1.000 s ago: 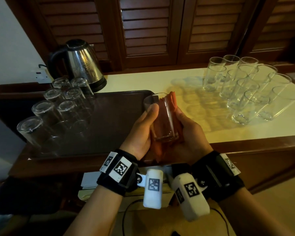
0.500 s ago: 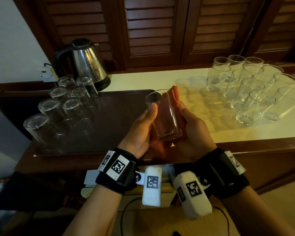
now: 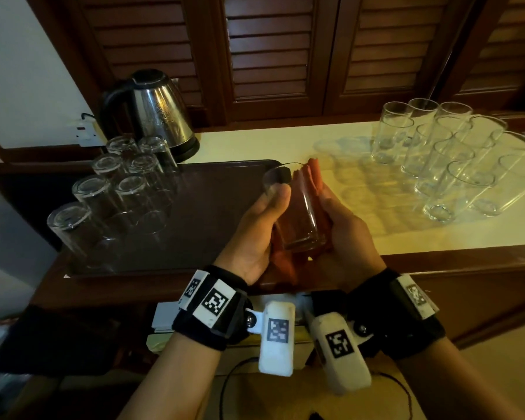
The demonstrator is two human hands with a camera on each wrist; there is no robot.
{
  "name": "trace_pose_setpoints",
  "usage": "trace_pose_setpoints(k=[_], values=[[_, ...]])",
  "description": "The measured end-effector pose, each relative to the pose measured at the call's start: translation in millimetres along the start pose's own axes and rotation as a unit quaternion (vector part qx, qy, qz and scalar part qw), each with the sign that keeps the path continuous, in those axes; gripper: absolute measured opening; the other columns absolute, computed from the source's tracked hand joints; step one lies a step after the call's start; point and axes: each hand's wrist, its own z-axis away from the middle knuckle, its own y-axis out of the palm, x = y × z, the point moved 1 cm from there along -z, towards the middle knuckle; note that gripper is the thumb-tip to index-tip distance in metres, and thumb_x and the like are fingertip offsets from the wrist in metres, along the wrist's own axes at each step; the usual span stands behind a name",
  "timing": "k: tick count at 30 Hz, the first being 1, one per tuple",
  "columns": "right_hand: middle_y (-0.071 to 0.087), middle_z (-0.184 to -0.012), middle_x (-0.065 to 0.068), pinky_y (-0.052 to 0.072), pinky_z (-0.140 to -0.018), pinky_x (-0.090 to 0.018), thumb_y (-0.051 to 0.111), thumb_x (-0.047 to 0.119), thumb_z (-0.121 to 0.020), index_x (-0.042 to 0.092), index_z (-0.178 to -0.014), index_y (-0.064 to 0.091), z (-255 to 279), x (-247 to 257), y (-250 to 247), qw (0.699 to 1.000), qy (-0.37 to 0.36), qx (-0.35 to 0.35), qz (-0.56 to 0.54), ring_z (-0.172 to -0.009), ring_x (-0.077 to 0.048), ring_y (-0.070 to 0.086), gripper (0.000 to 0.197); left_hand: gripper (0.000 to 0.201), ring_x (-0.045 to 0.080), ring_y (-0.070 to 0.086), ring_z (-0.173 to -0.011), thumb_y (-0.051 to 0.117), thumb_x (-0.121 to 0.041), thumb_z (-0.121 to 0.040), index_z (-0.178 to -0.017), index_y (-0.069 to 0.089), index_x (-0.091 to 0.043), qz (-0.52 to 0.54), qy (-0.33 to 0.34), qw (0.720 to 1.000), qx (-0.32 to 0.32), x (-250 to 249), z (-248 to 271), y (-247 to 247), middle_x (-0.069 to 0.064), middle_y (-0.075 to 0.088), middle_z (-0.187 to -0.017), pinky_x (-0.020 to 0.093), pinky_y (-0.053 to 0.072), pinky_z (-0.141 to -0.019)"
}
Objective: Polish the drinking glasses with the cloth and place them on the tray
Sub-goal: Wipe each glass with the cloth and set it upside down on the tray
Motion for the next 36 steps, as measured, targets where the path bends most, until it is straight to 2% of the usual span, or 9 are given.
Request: trace_pose_setpoints(k=[5, 12, 15, 19, 23, 26, 30, 32, 36], values=[[0.053, -0.145, -0.003, 0.052, -0.095, -0.028, 0.040, 0.024, -0.107, 0.030, -0.152, 0.041, -7, -6, -2, 0.978, -0.090, -0.044, 0.183, -0.123, -0.011, 0.060, 0.045, 0.037, 0.018, 0.068, -0.098, 0.055, -0.016, -0.098, -0.135, 0.054, -0.012, -0.050, 0.018, 0.998, -0.039, -5, -5, 0, 0.007, 0.070, -0.107, 0.031, 0.056, -0.082], [0.061, -0.137, -0.018, 0.048, -0.106, -0.050, 0.040, 0.035, -0.105, 0.020, -0.142, 0.055, -2, -2, 4, 0.999, 0.030, 0.004, -0.022, -0.124, -0.034, 0.060, 0.043, 0.060, 0.028, 0.063, -0.115, 0.049, -0.041, -0.091, -0.139, 0.049, -0.005, -0.013, 0.007, 1.000, 0.019, 1, 0, -6, 0.015, 0.063, -0.122, 0.039, 0.055, -0.093], [0.062, -0.136, -0.011, 0.057, -0.088, -0.035, 0.039, 0.025, -0.107, 0.025, -0.145, 0.051, -5, 2, 0, 0.992, -0.054, -0.036, 0.112, -0.114, -0.022, 0.066, 0.040, 0.035, 0.034, 0.055, -0.128, 0.049, -0.018, -0.099, -0.133, 0.053, -0.013, -0.006, 0.009, 0.999, -0.048, -3, -3, -12, 0.018, 0.061, -0.128, 0.048, 0.047, -0.106], [0.047, -0.133, -0.006, 0.047, -0.086, -0.009, 0.036, 0.017, -0.108, 0.024, -0.155, 0.034, -9, -8, 3, 0.954, -0.128, -0.042, 0.268, -0.113, 0.001, 0.055, 0.048, 0.045, 0.020, 0.066, -0.110, 0.057, -0.019, -0.098, -0.141, 0.046, -0.014, -0.059, 0.020, 0.997, -0.033, -3, -3, -2, 0.011, 0.066, -0.123, 0.036, 0.056, -0.088], [0.060, -0.139, -0.006, 0.052, -0.100, -0.030, 0.038, 0.023, -0.107, 0.025, -0.145, 0.052, -7, -7, 11, 0.995, -0.051, -0.014, 0.085, -0.125, -0.016, 0.060, 0.041, 0.043, 0.021, 0.068, -0.108, 0.059, -0.039, -0.094, -0.129, 0.059, -0.014, -0.051, 0.030, 0.998, 0.003, -2, -3, 0, 0.008, 0.070, -0.116, 0.036, 0.056, -0.091], [0.072, -0.119, -0.016, 0.061, -0.085, -0.038, 0.042, 0.032, -0.104, 0.010, -0.138, 0.058, -10, -1, 6, 0.999, 0.023, -0.010, -0.027, -0.101, -0.026, 0.072, 0.043, 0.062, 0.026, 0.065, -0.113, 0.056, -0.045, -0.089, -0.139, 0.051, -0.008, -0.004, -0.002, 1.000, 0.015, -2, -3, -7, 0.015, 0.066, -0.123, 0.038, 0.054, -0.094], [0.067, -0.128, -0.010, 0.056, -0.087, -0.033, 0.038, 0.027, -0.106, 0.021, -0.147, 0.049, -17, 3, 2, 0.993, -0.060, -0.043, 0.095, -0.107, -0.015, 0.069, 0.042, 0.050, 0.032, 0.061, -0.120, 0.059, -0.027, -0.092, -0.137, 0.052, -0.006, -0.027, -0.003, 0.999, -0.032, -10, -7, -10, 0.019, 0.064, -0.126, 0.043, 0.051, -0.099], [0.058, -0.136, 0.002, 0.046, -0.103, -0.032, 0.039, 0.030, -0.107, 0.035, -0.150, 0.041, -18, -1, 5, 0.961, -0.127, -0.054, 0.241, -0.118, -0.006, 0.060, 0.044, 0.036, 0.021, 0.069, -0.101, 0.057, -0.018, -0.098, -0.132, 0.053, -0.009, -0.046, 0.005, 0.998, -0.040, -10, -9, -8, 0.008, 0.070, -0.108, 0.037, 0.058, -0.081], [0.062, -0.130, 0.009, 0.043, -0.110, -0.039, 0.044, 0.036, -0.102, 0.045, -0.145, 0.044, -18, -11, 7, 0.968, -0.107, -0.037, 0.223, -0.127, -0.013, 0.056, 0.044, 0.038, 0.015, 0.069, -0.095, 0.065, -0.042, -0.091, -0.120, 0.062, -0.017, -0.094, 0.021, 0.995, -0.030, -6, -12, -6, 0.000, 0.069, -0.103, 0.030, 0.056, -0.071]])
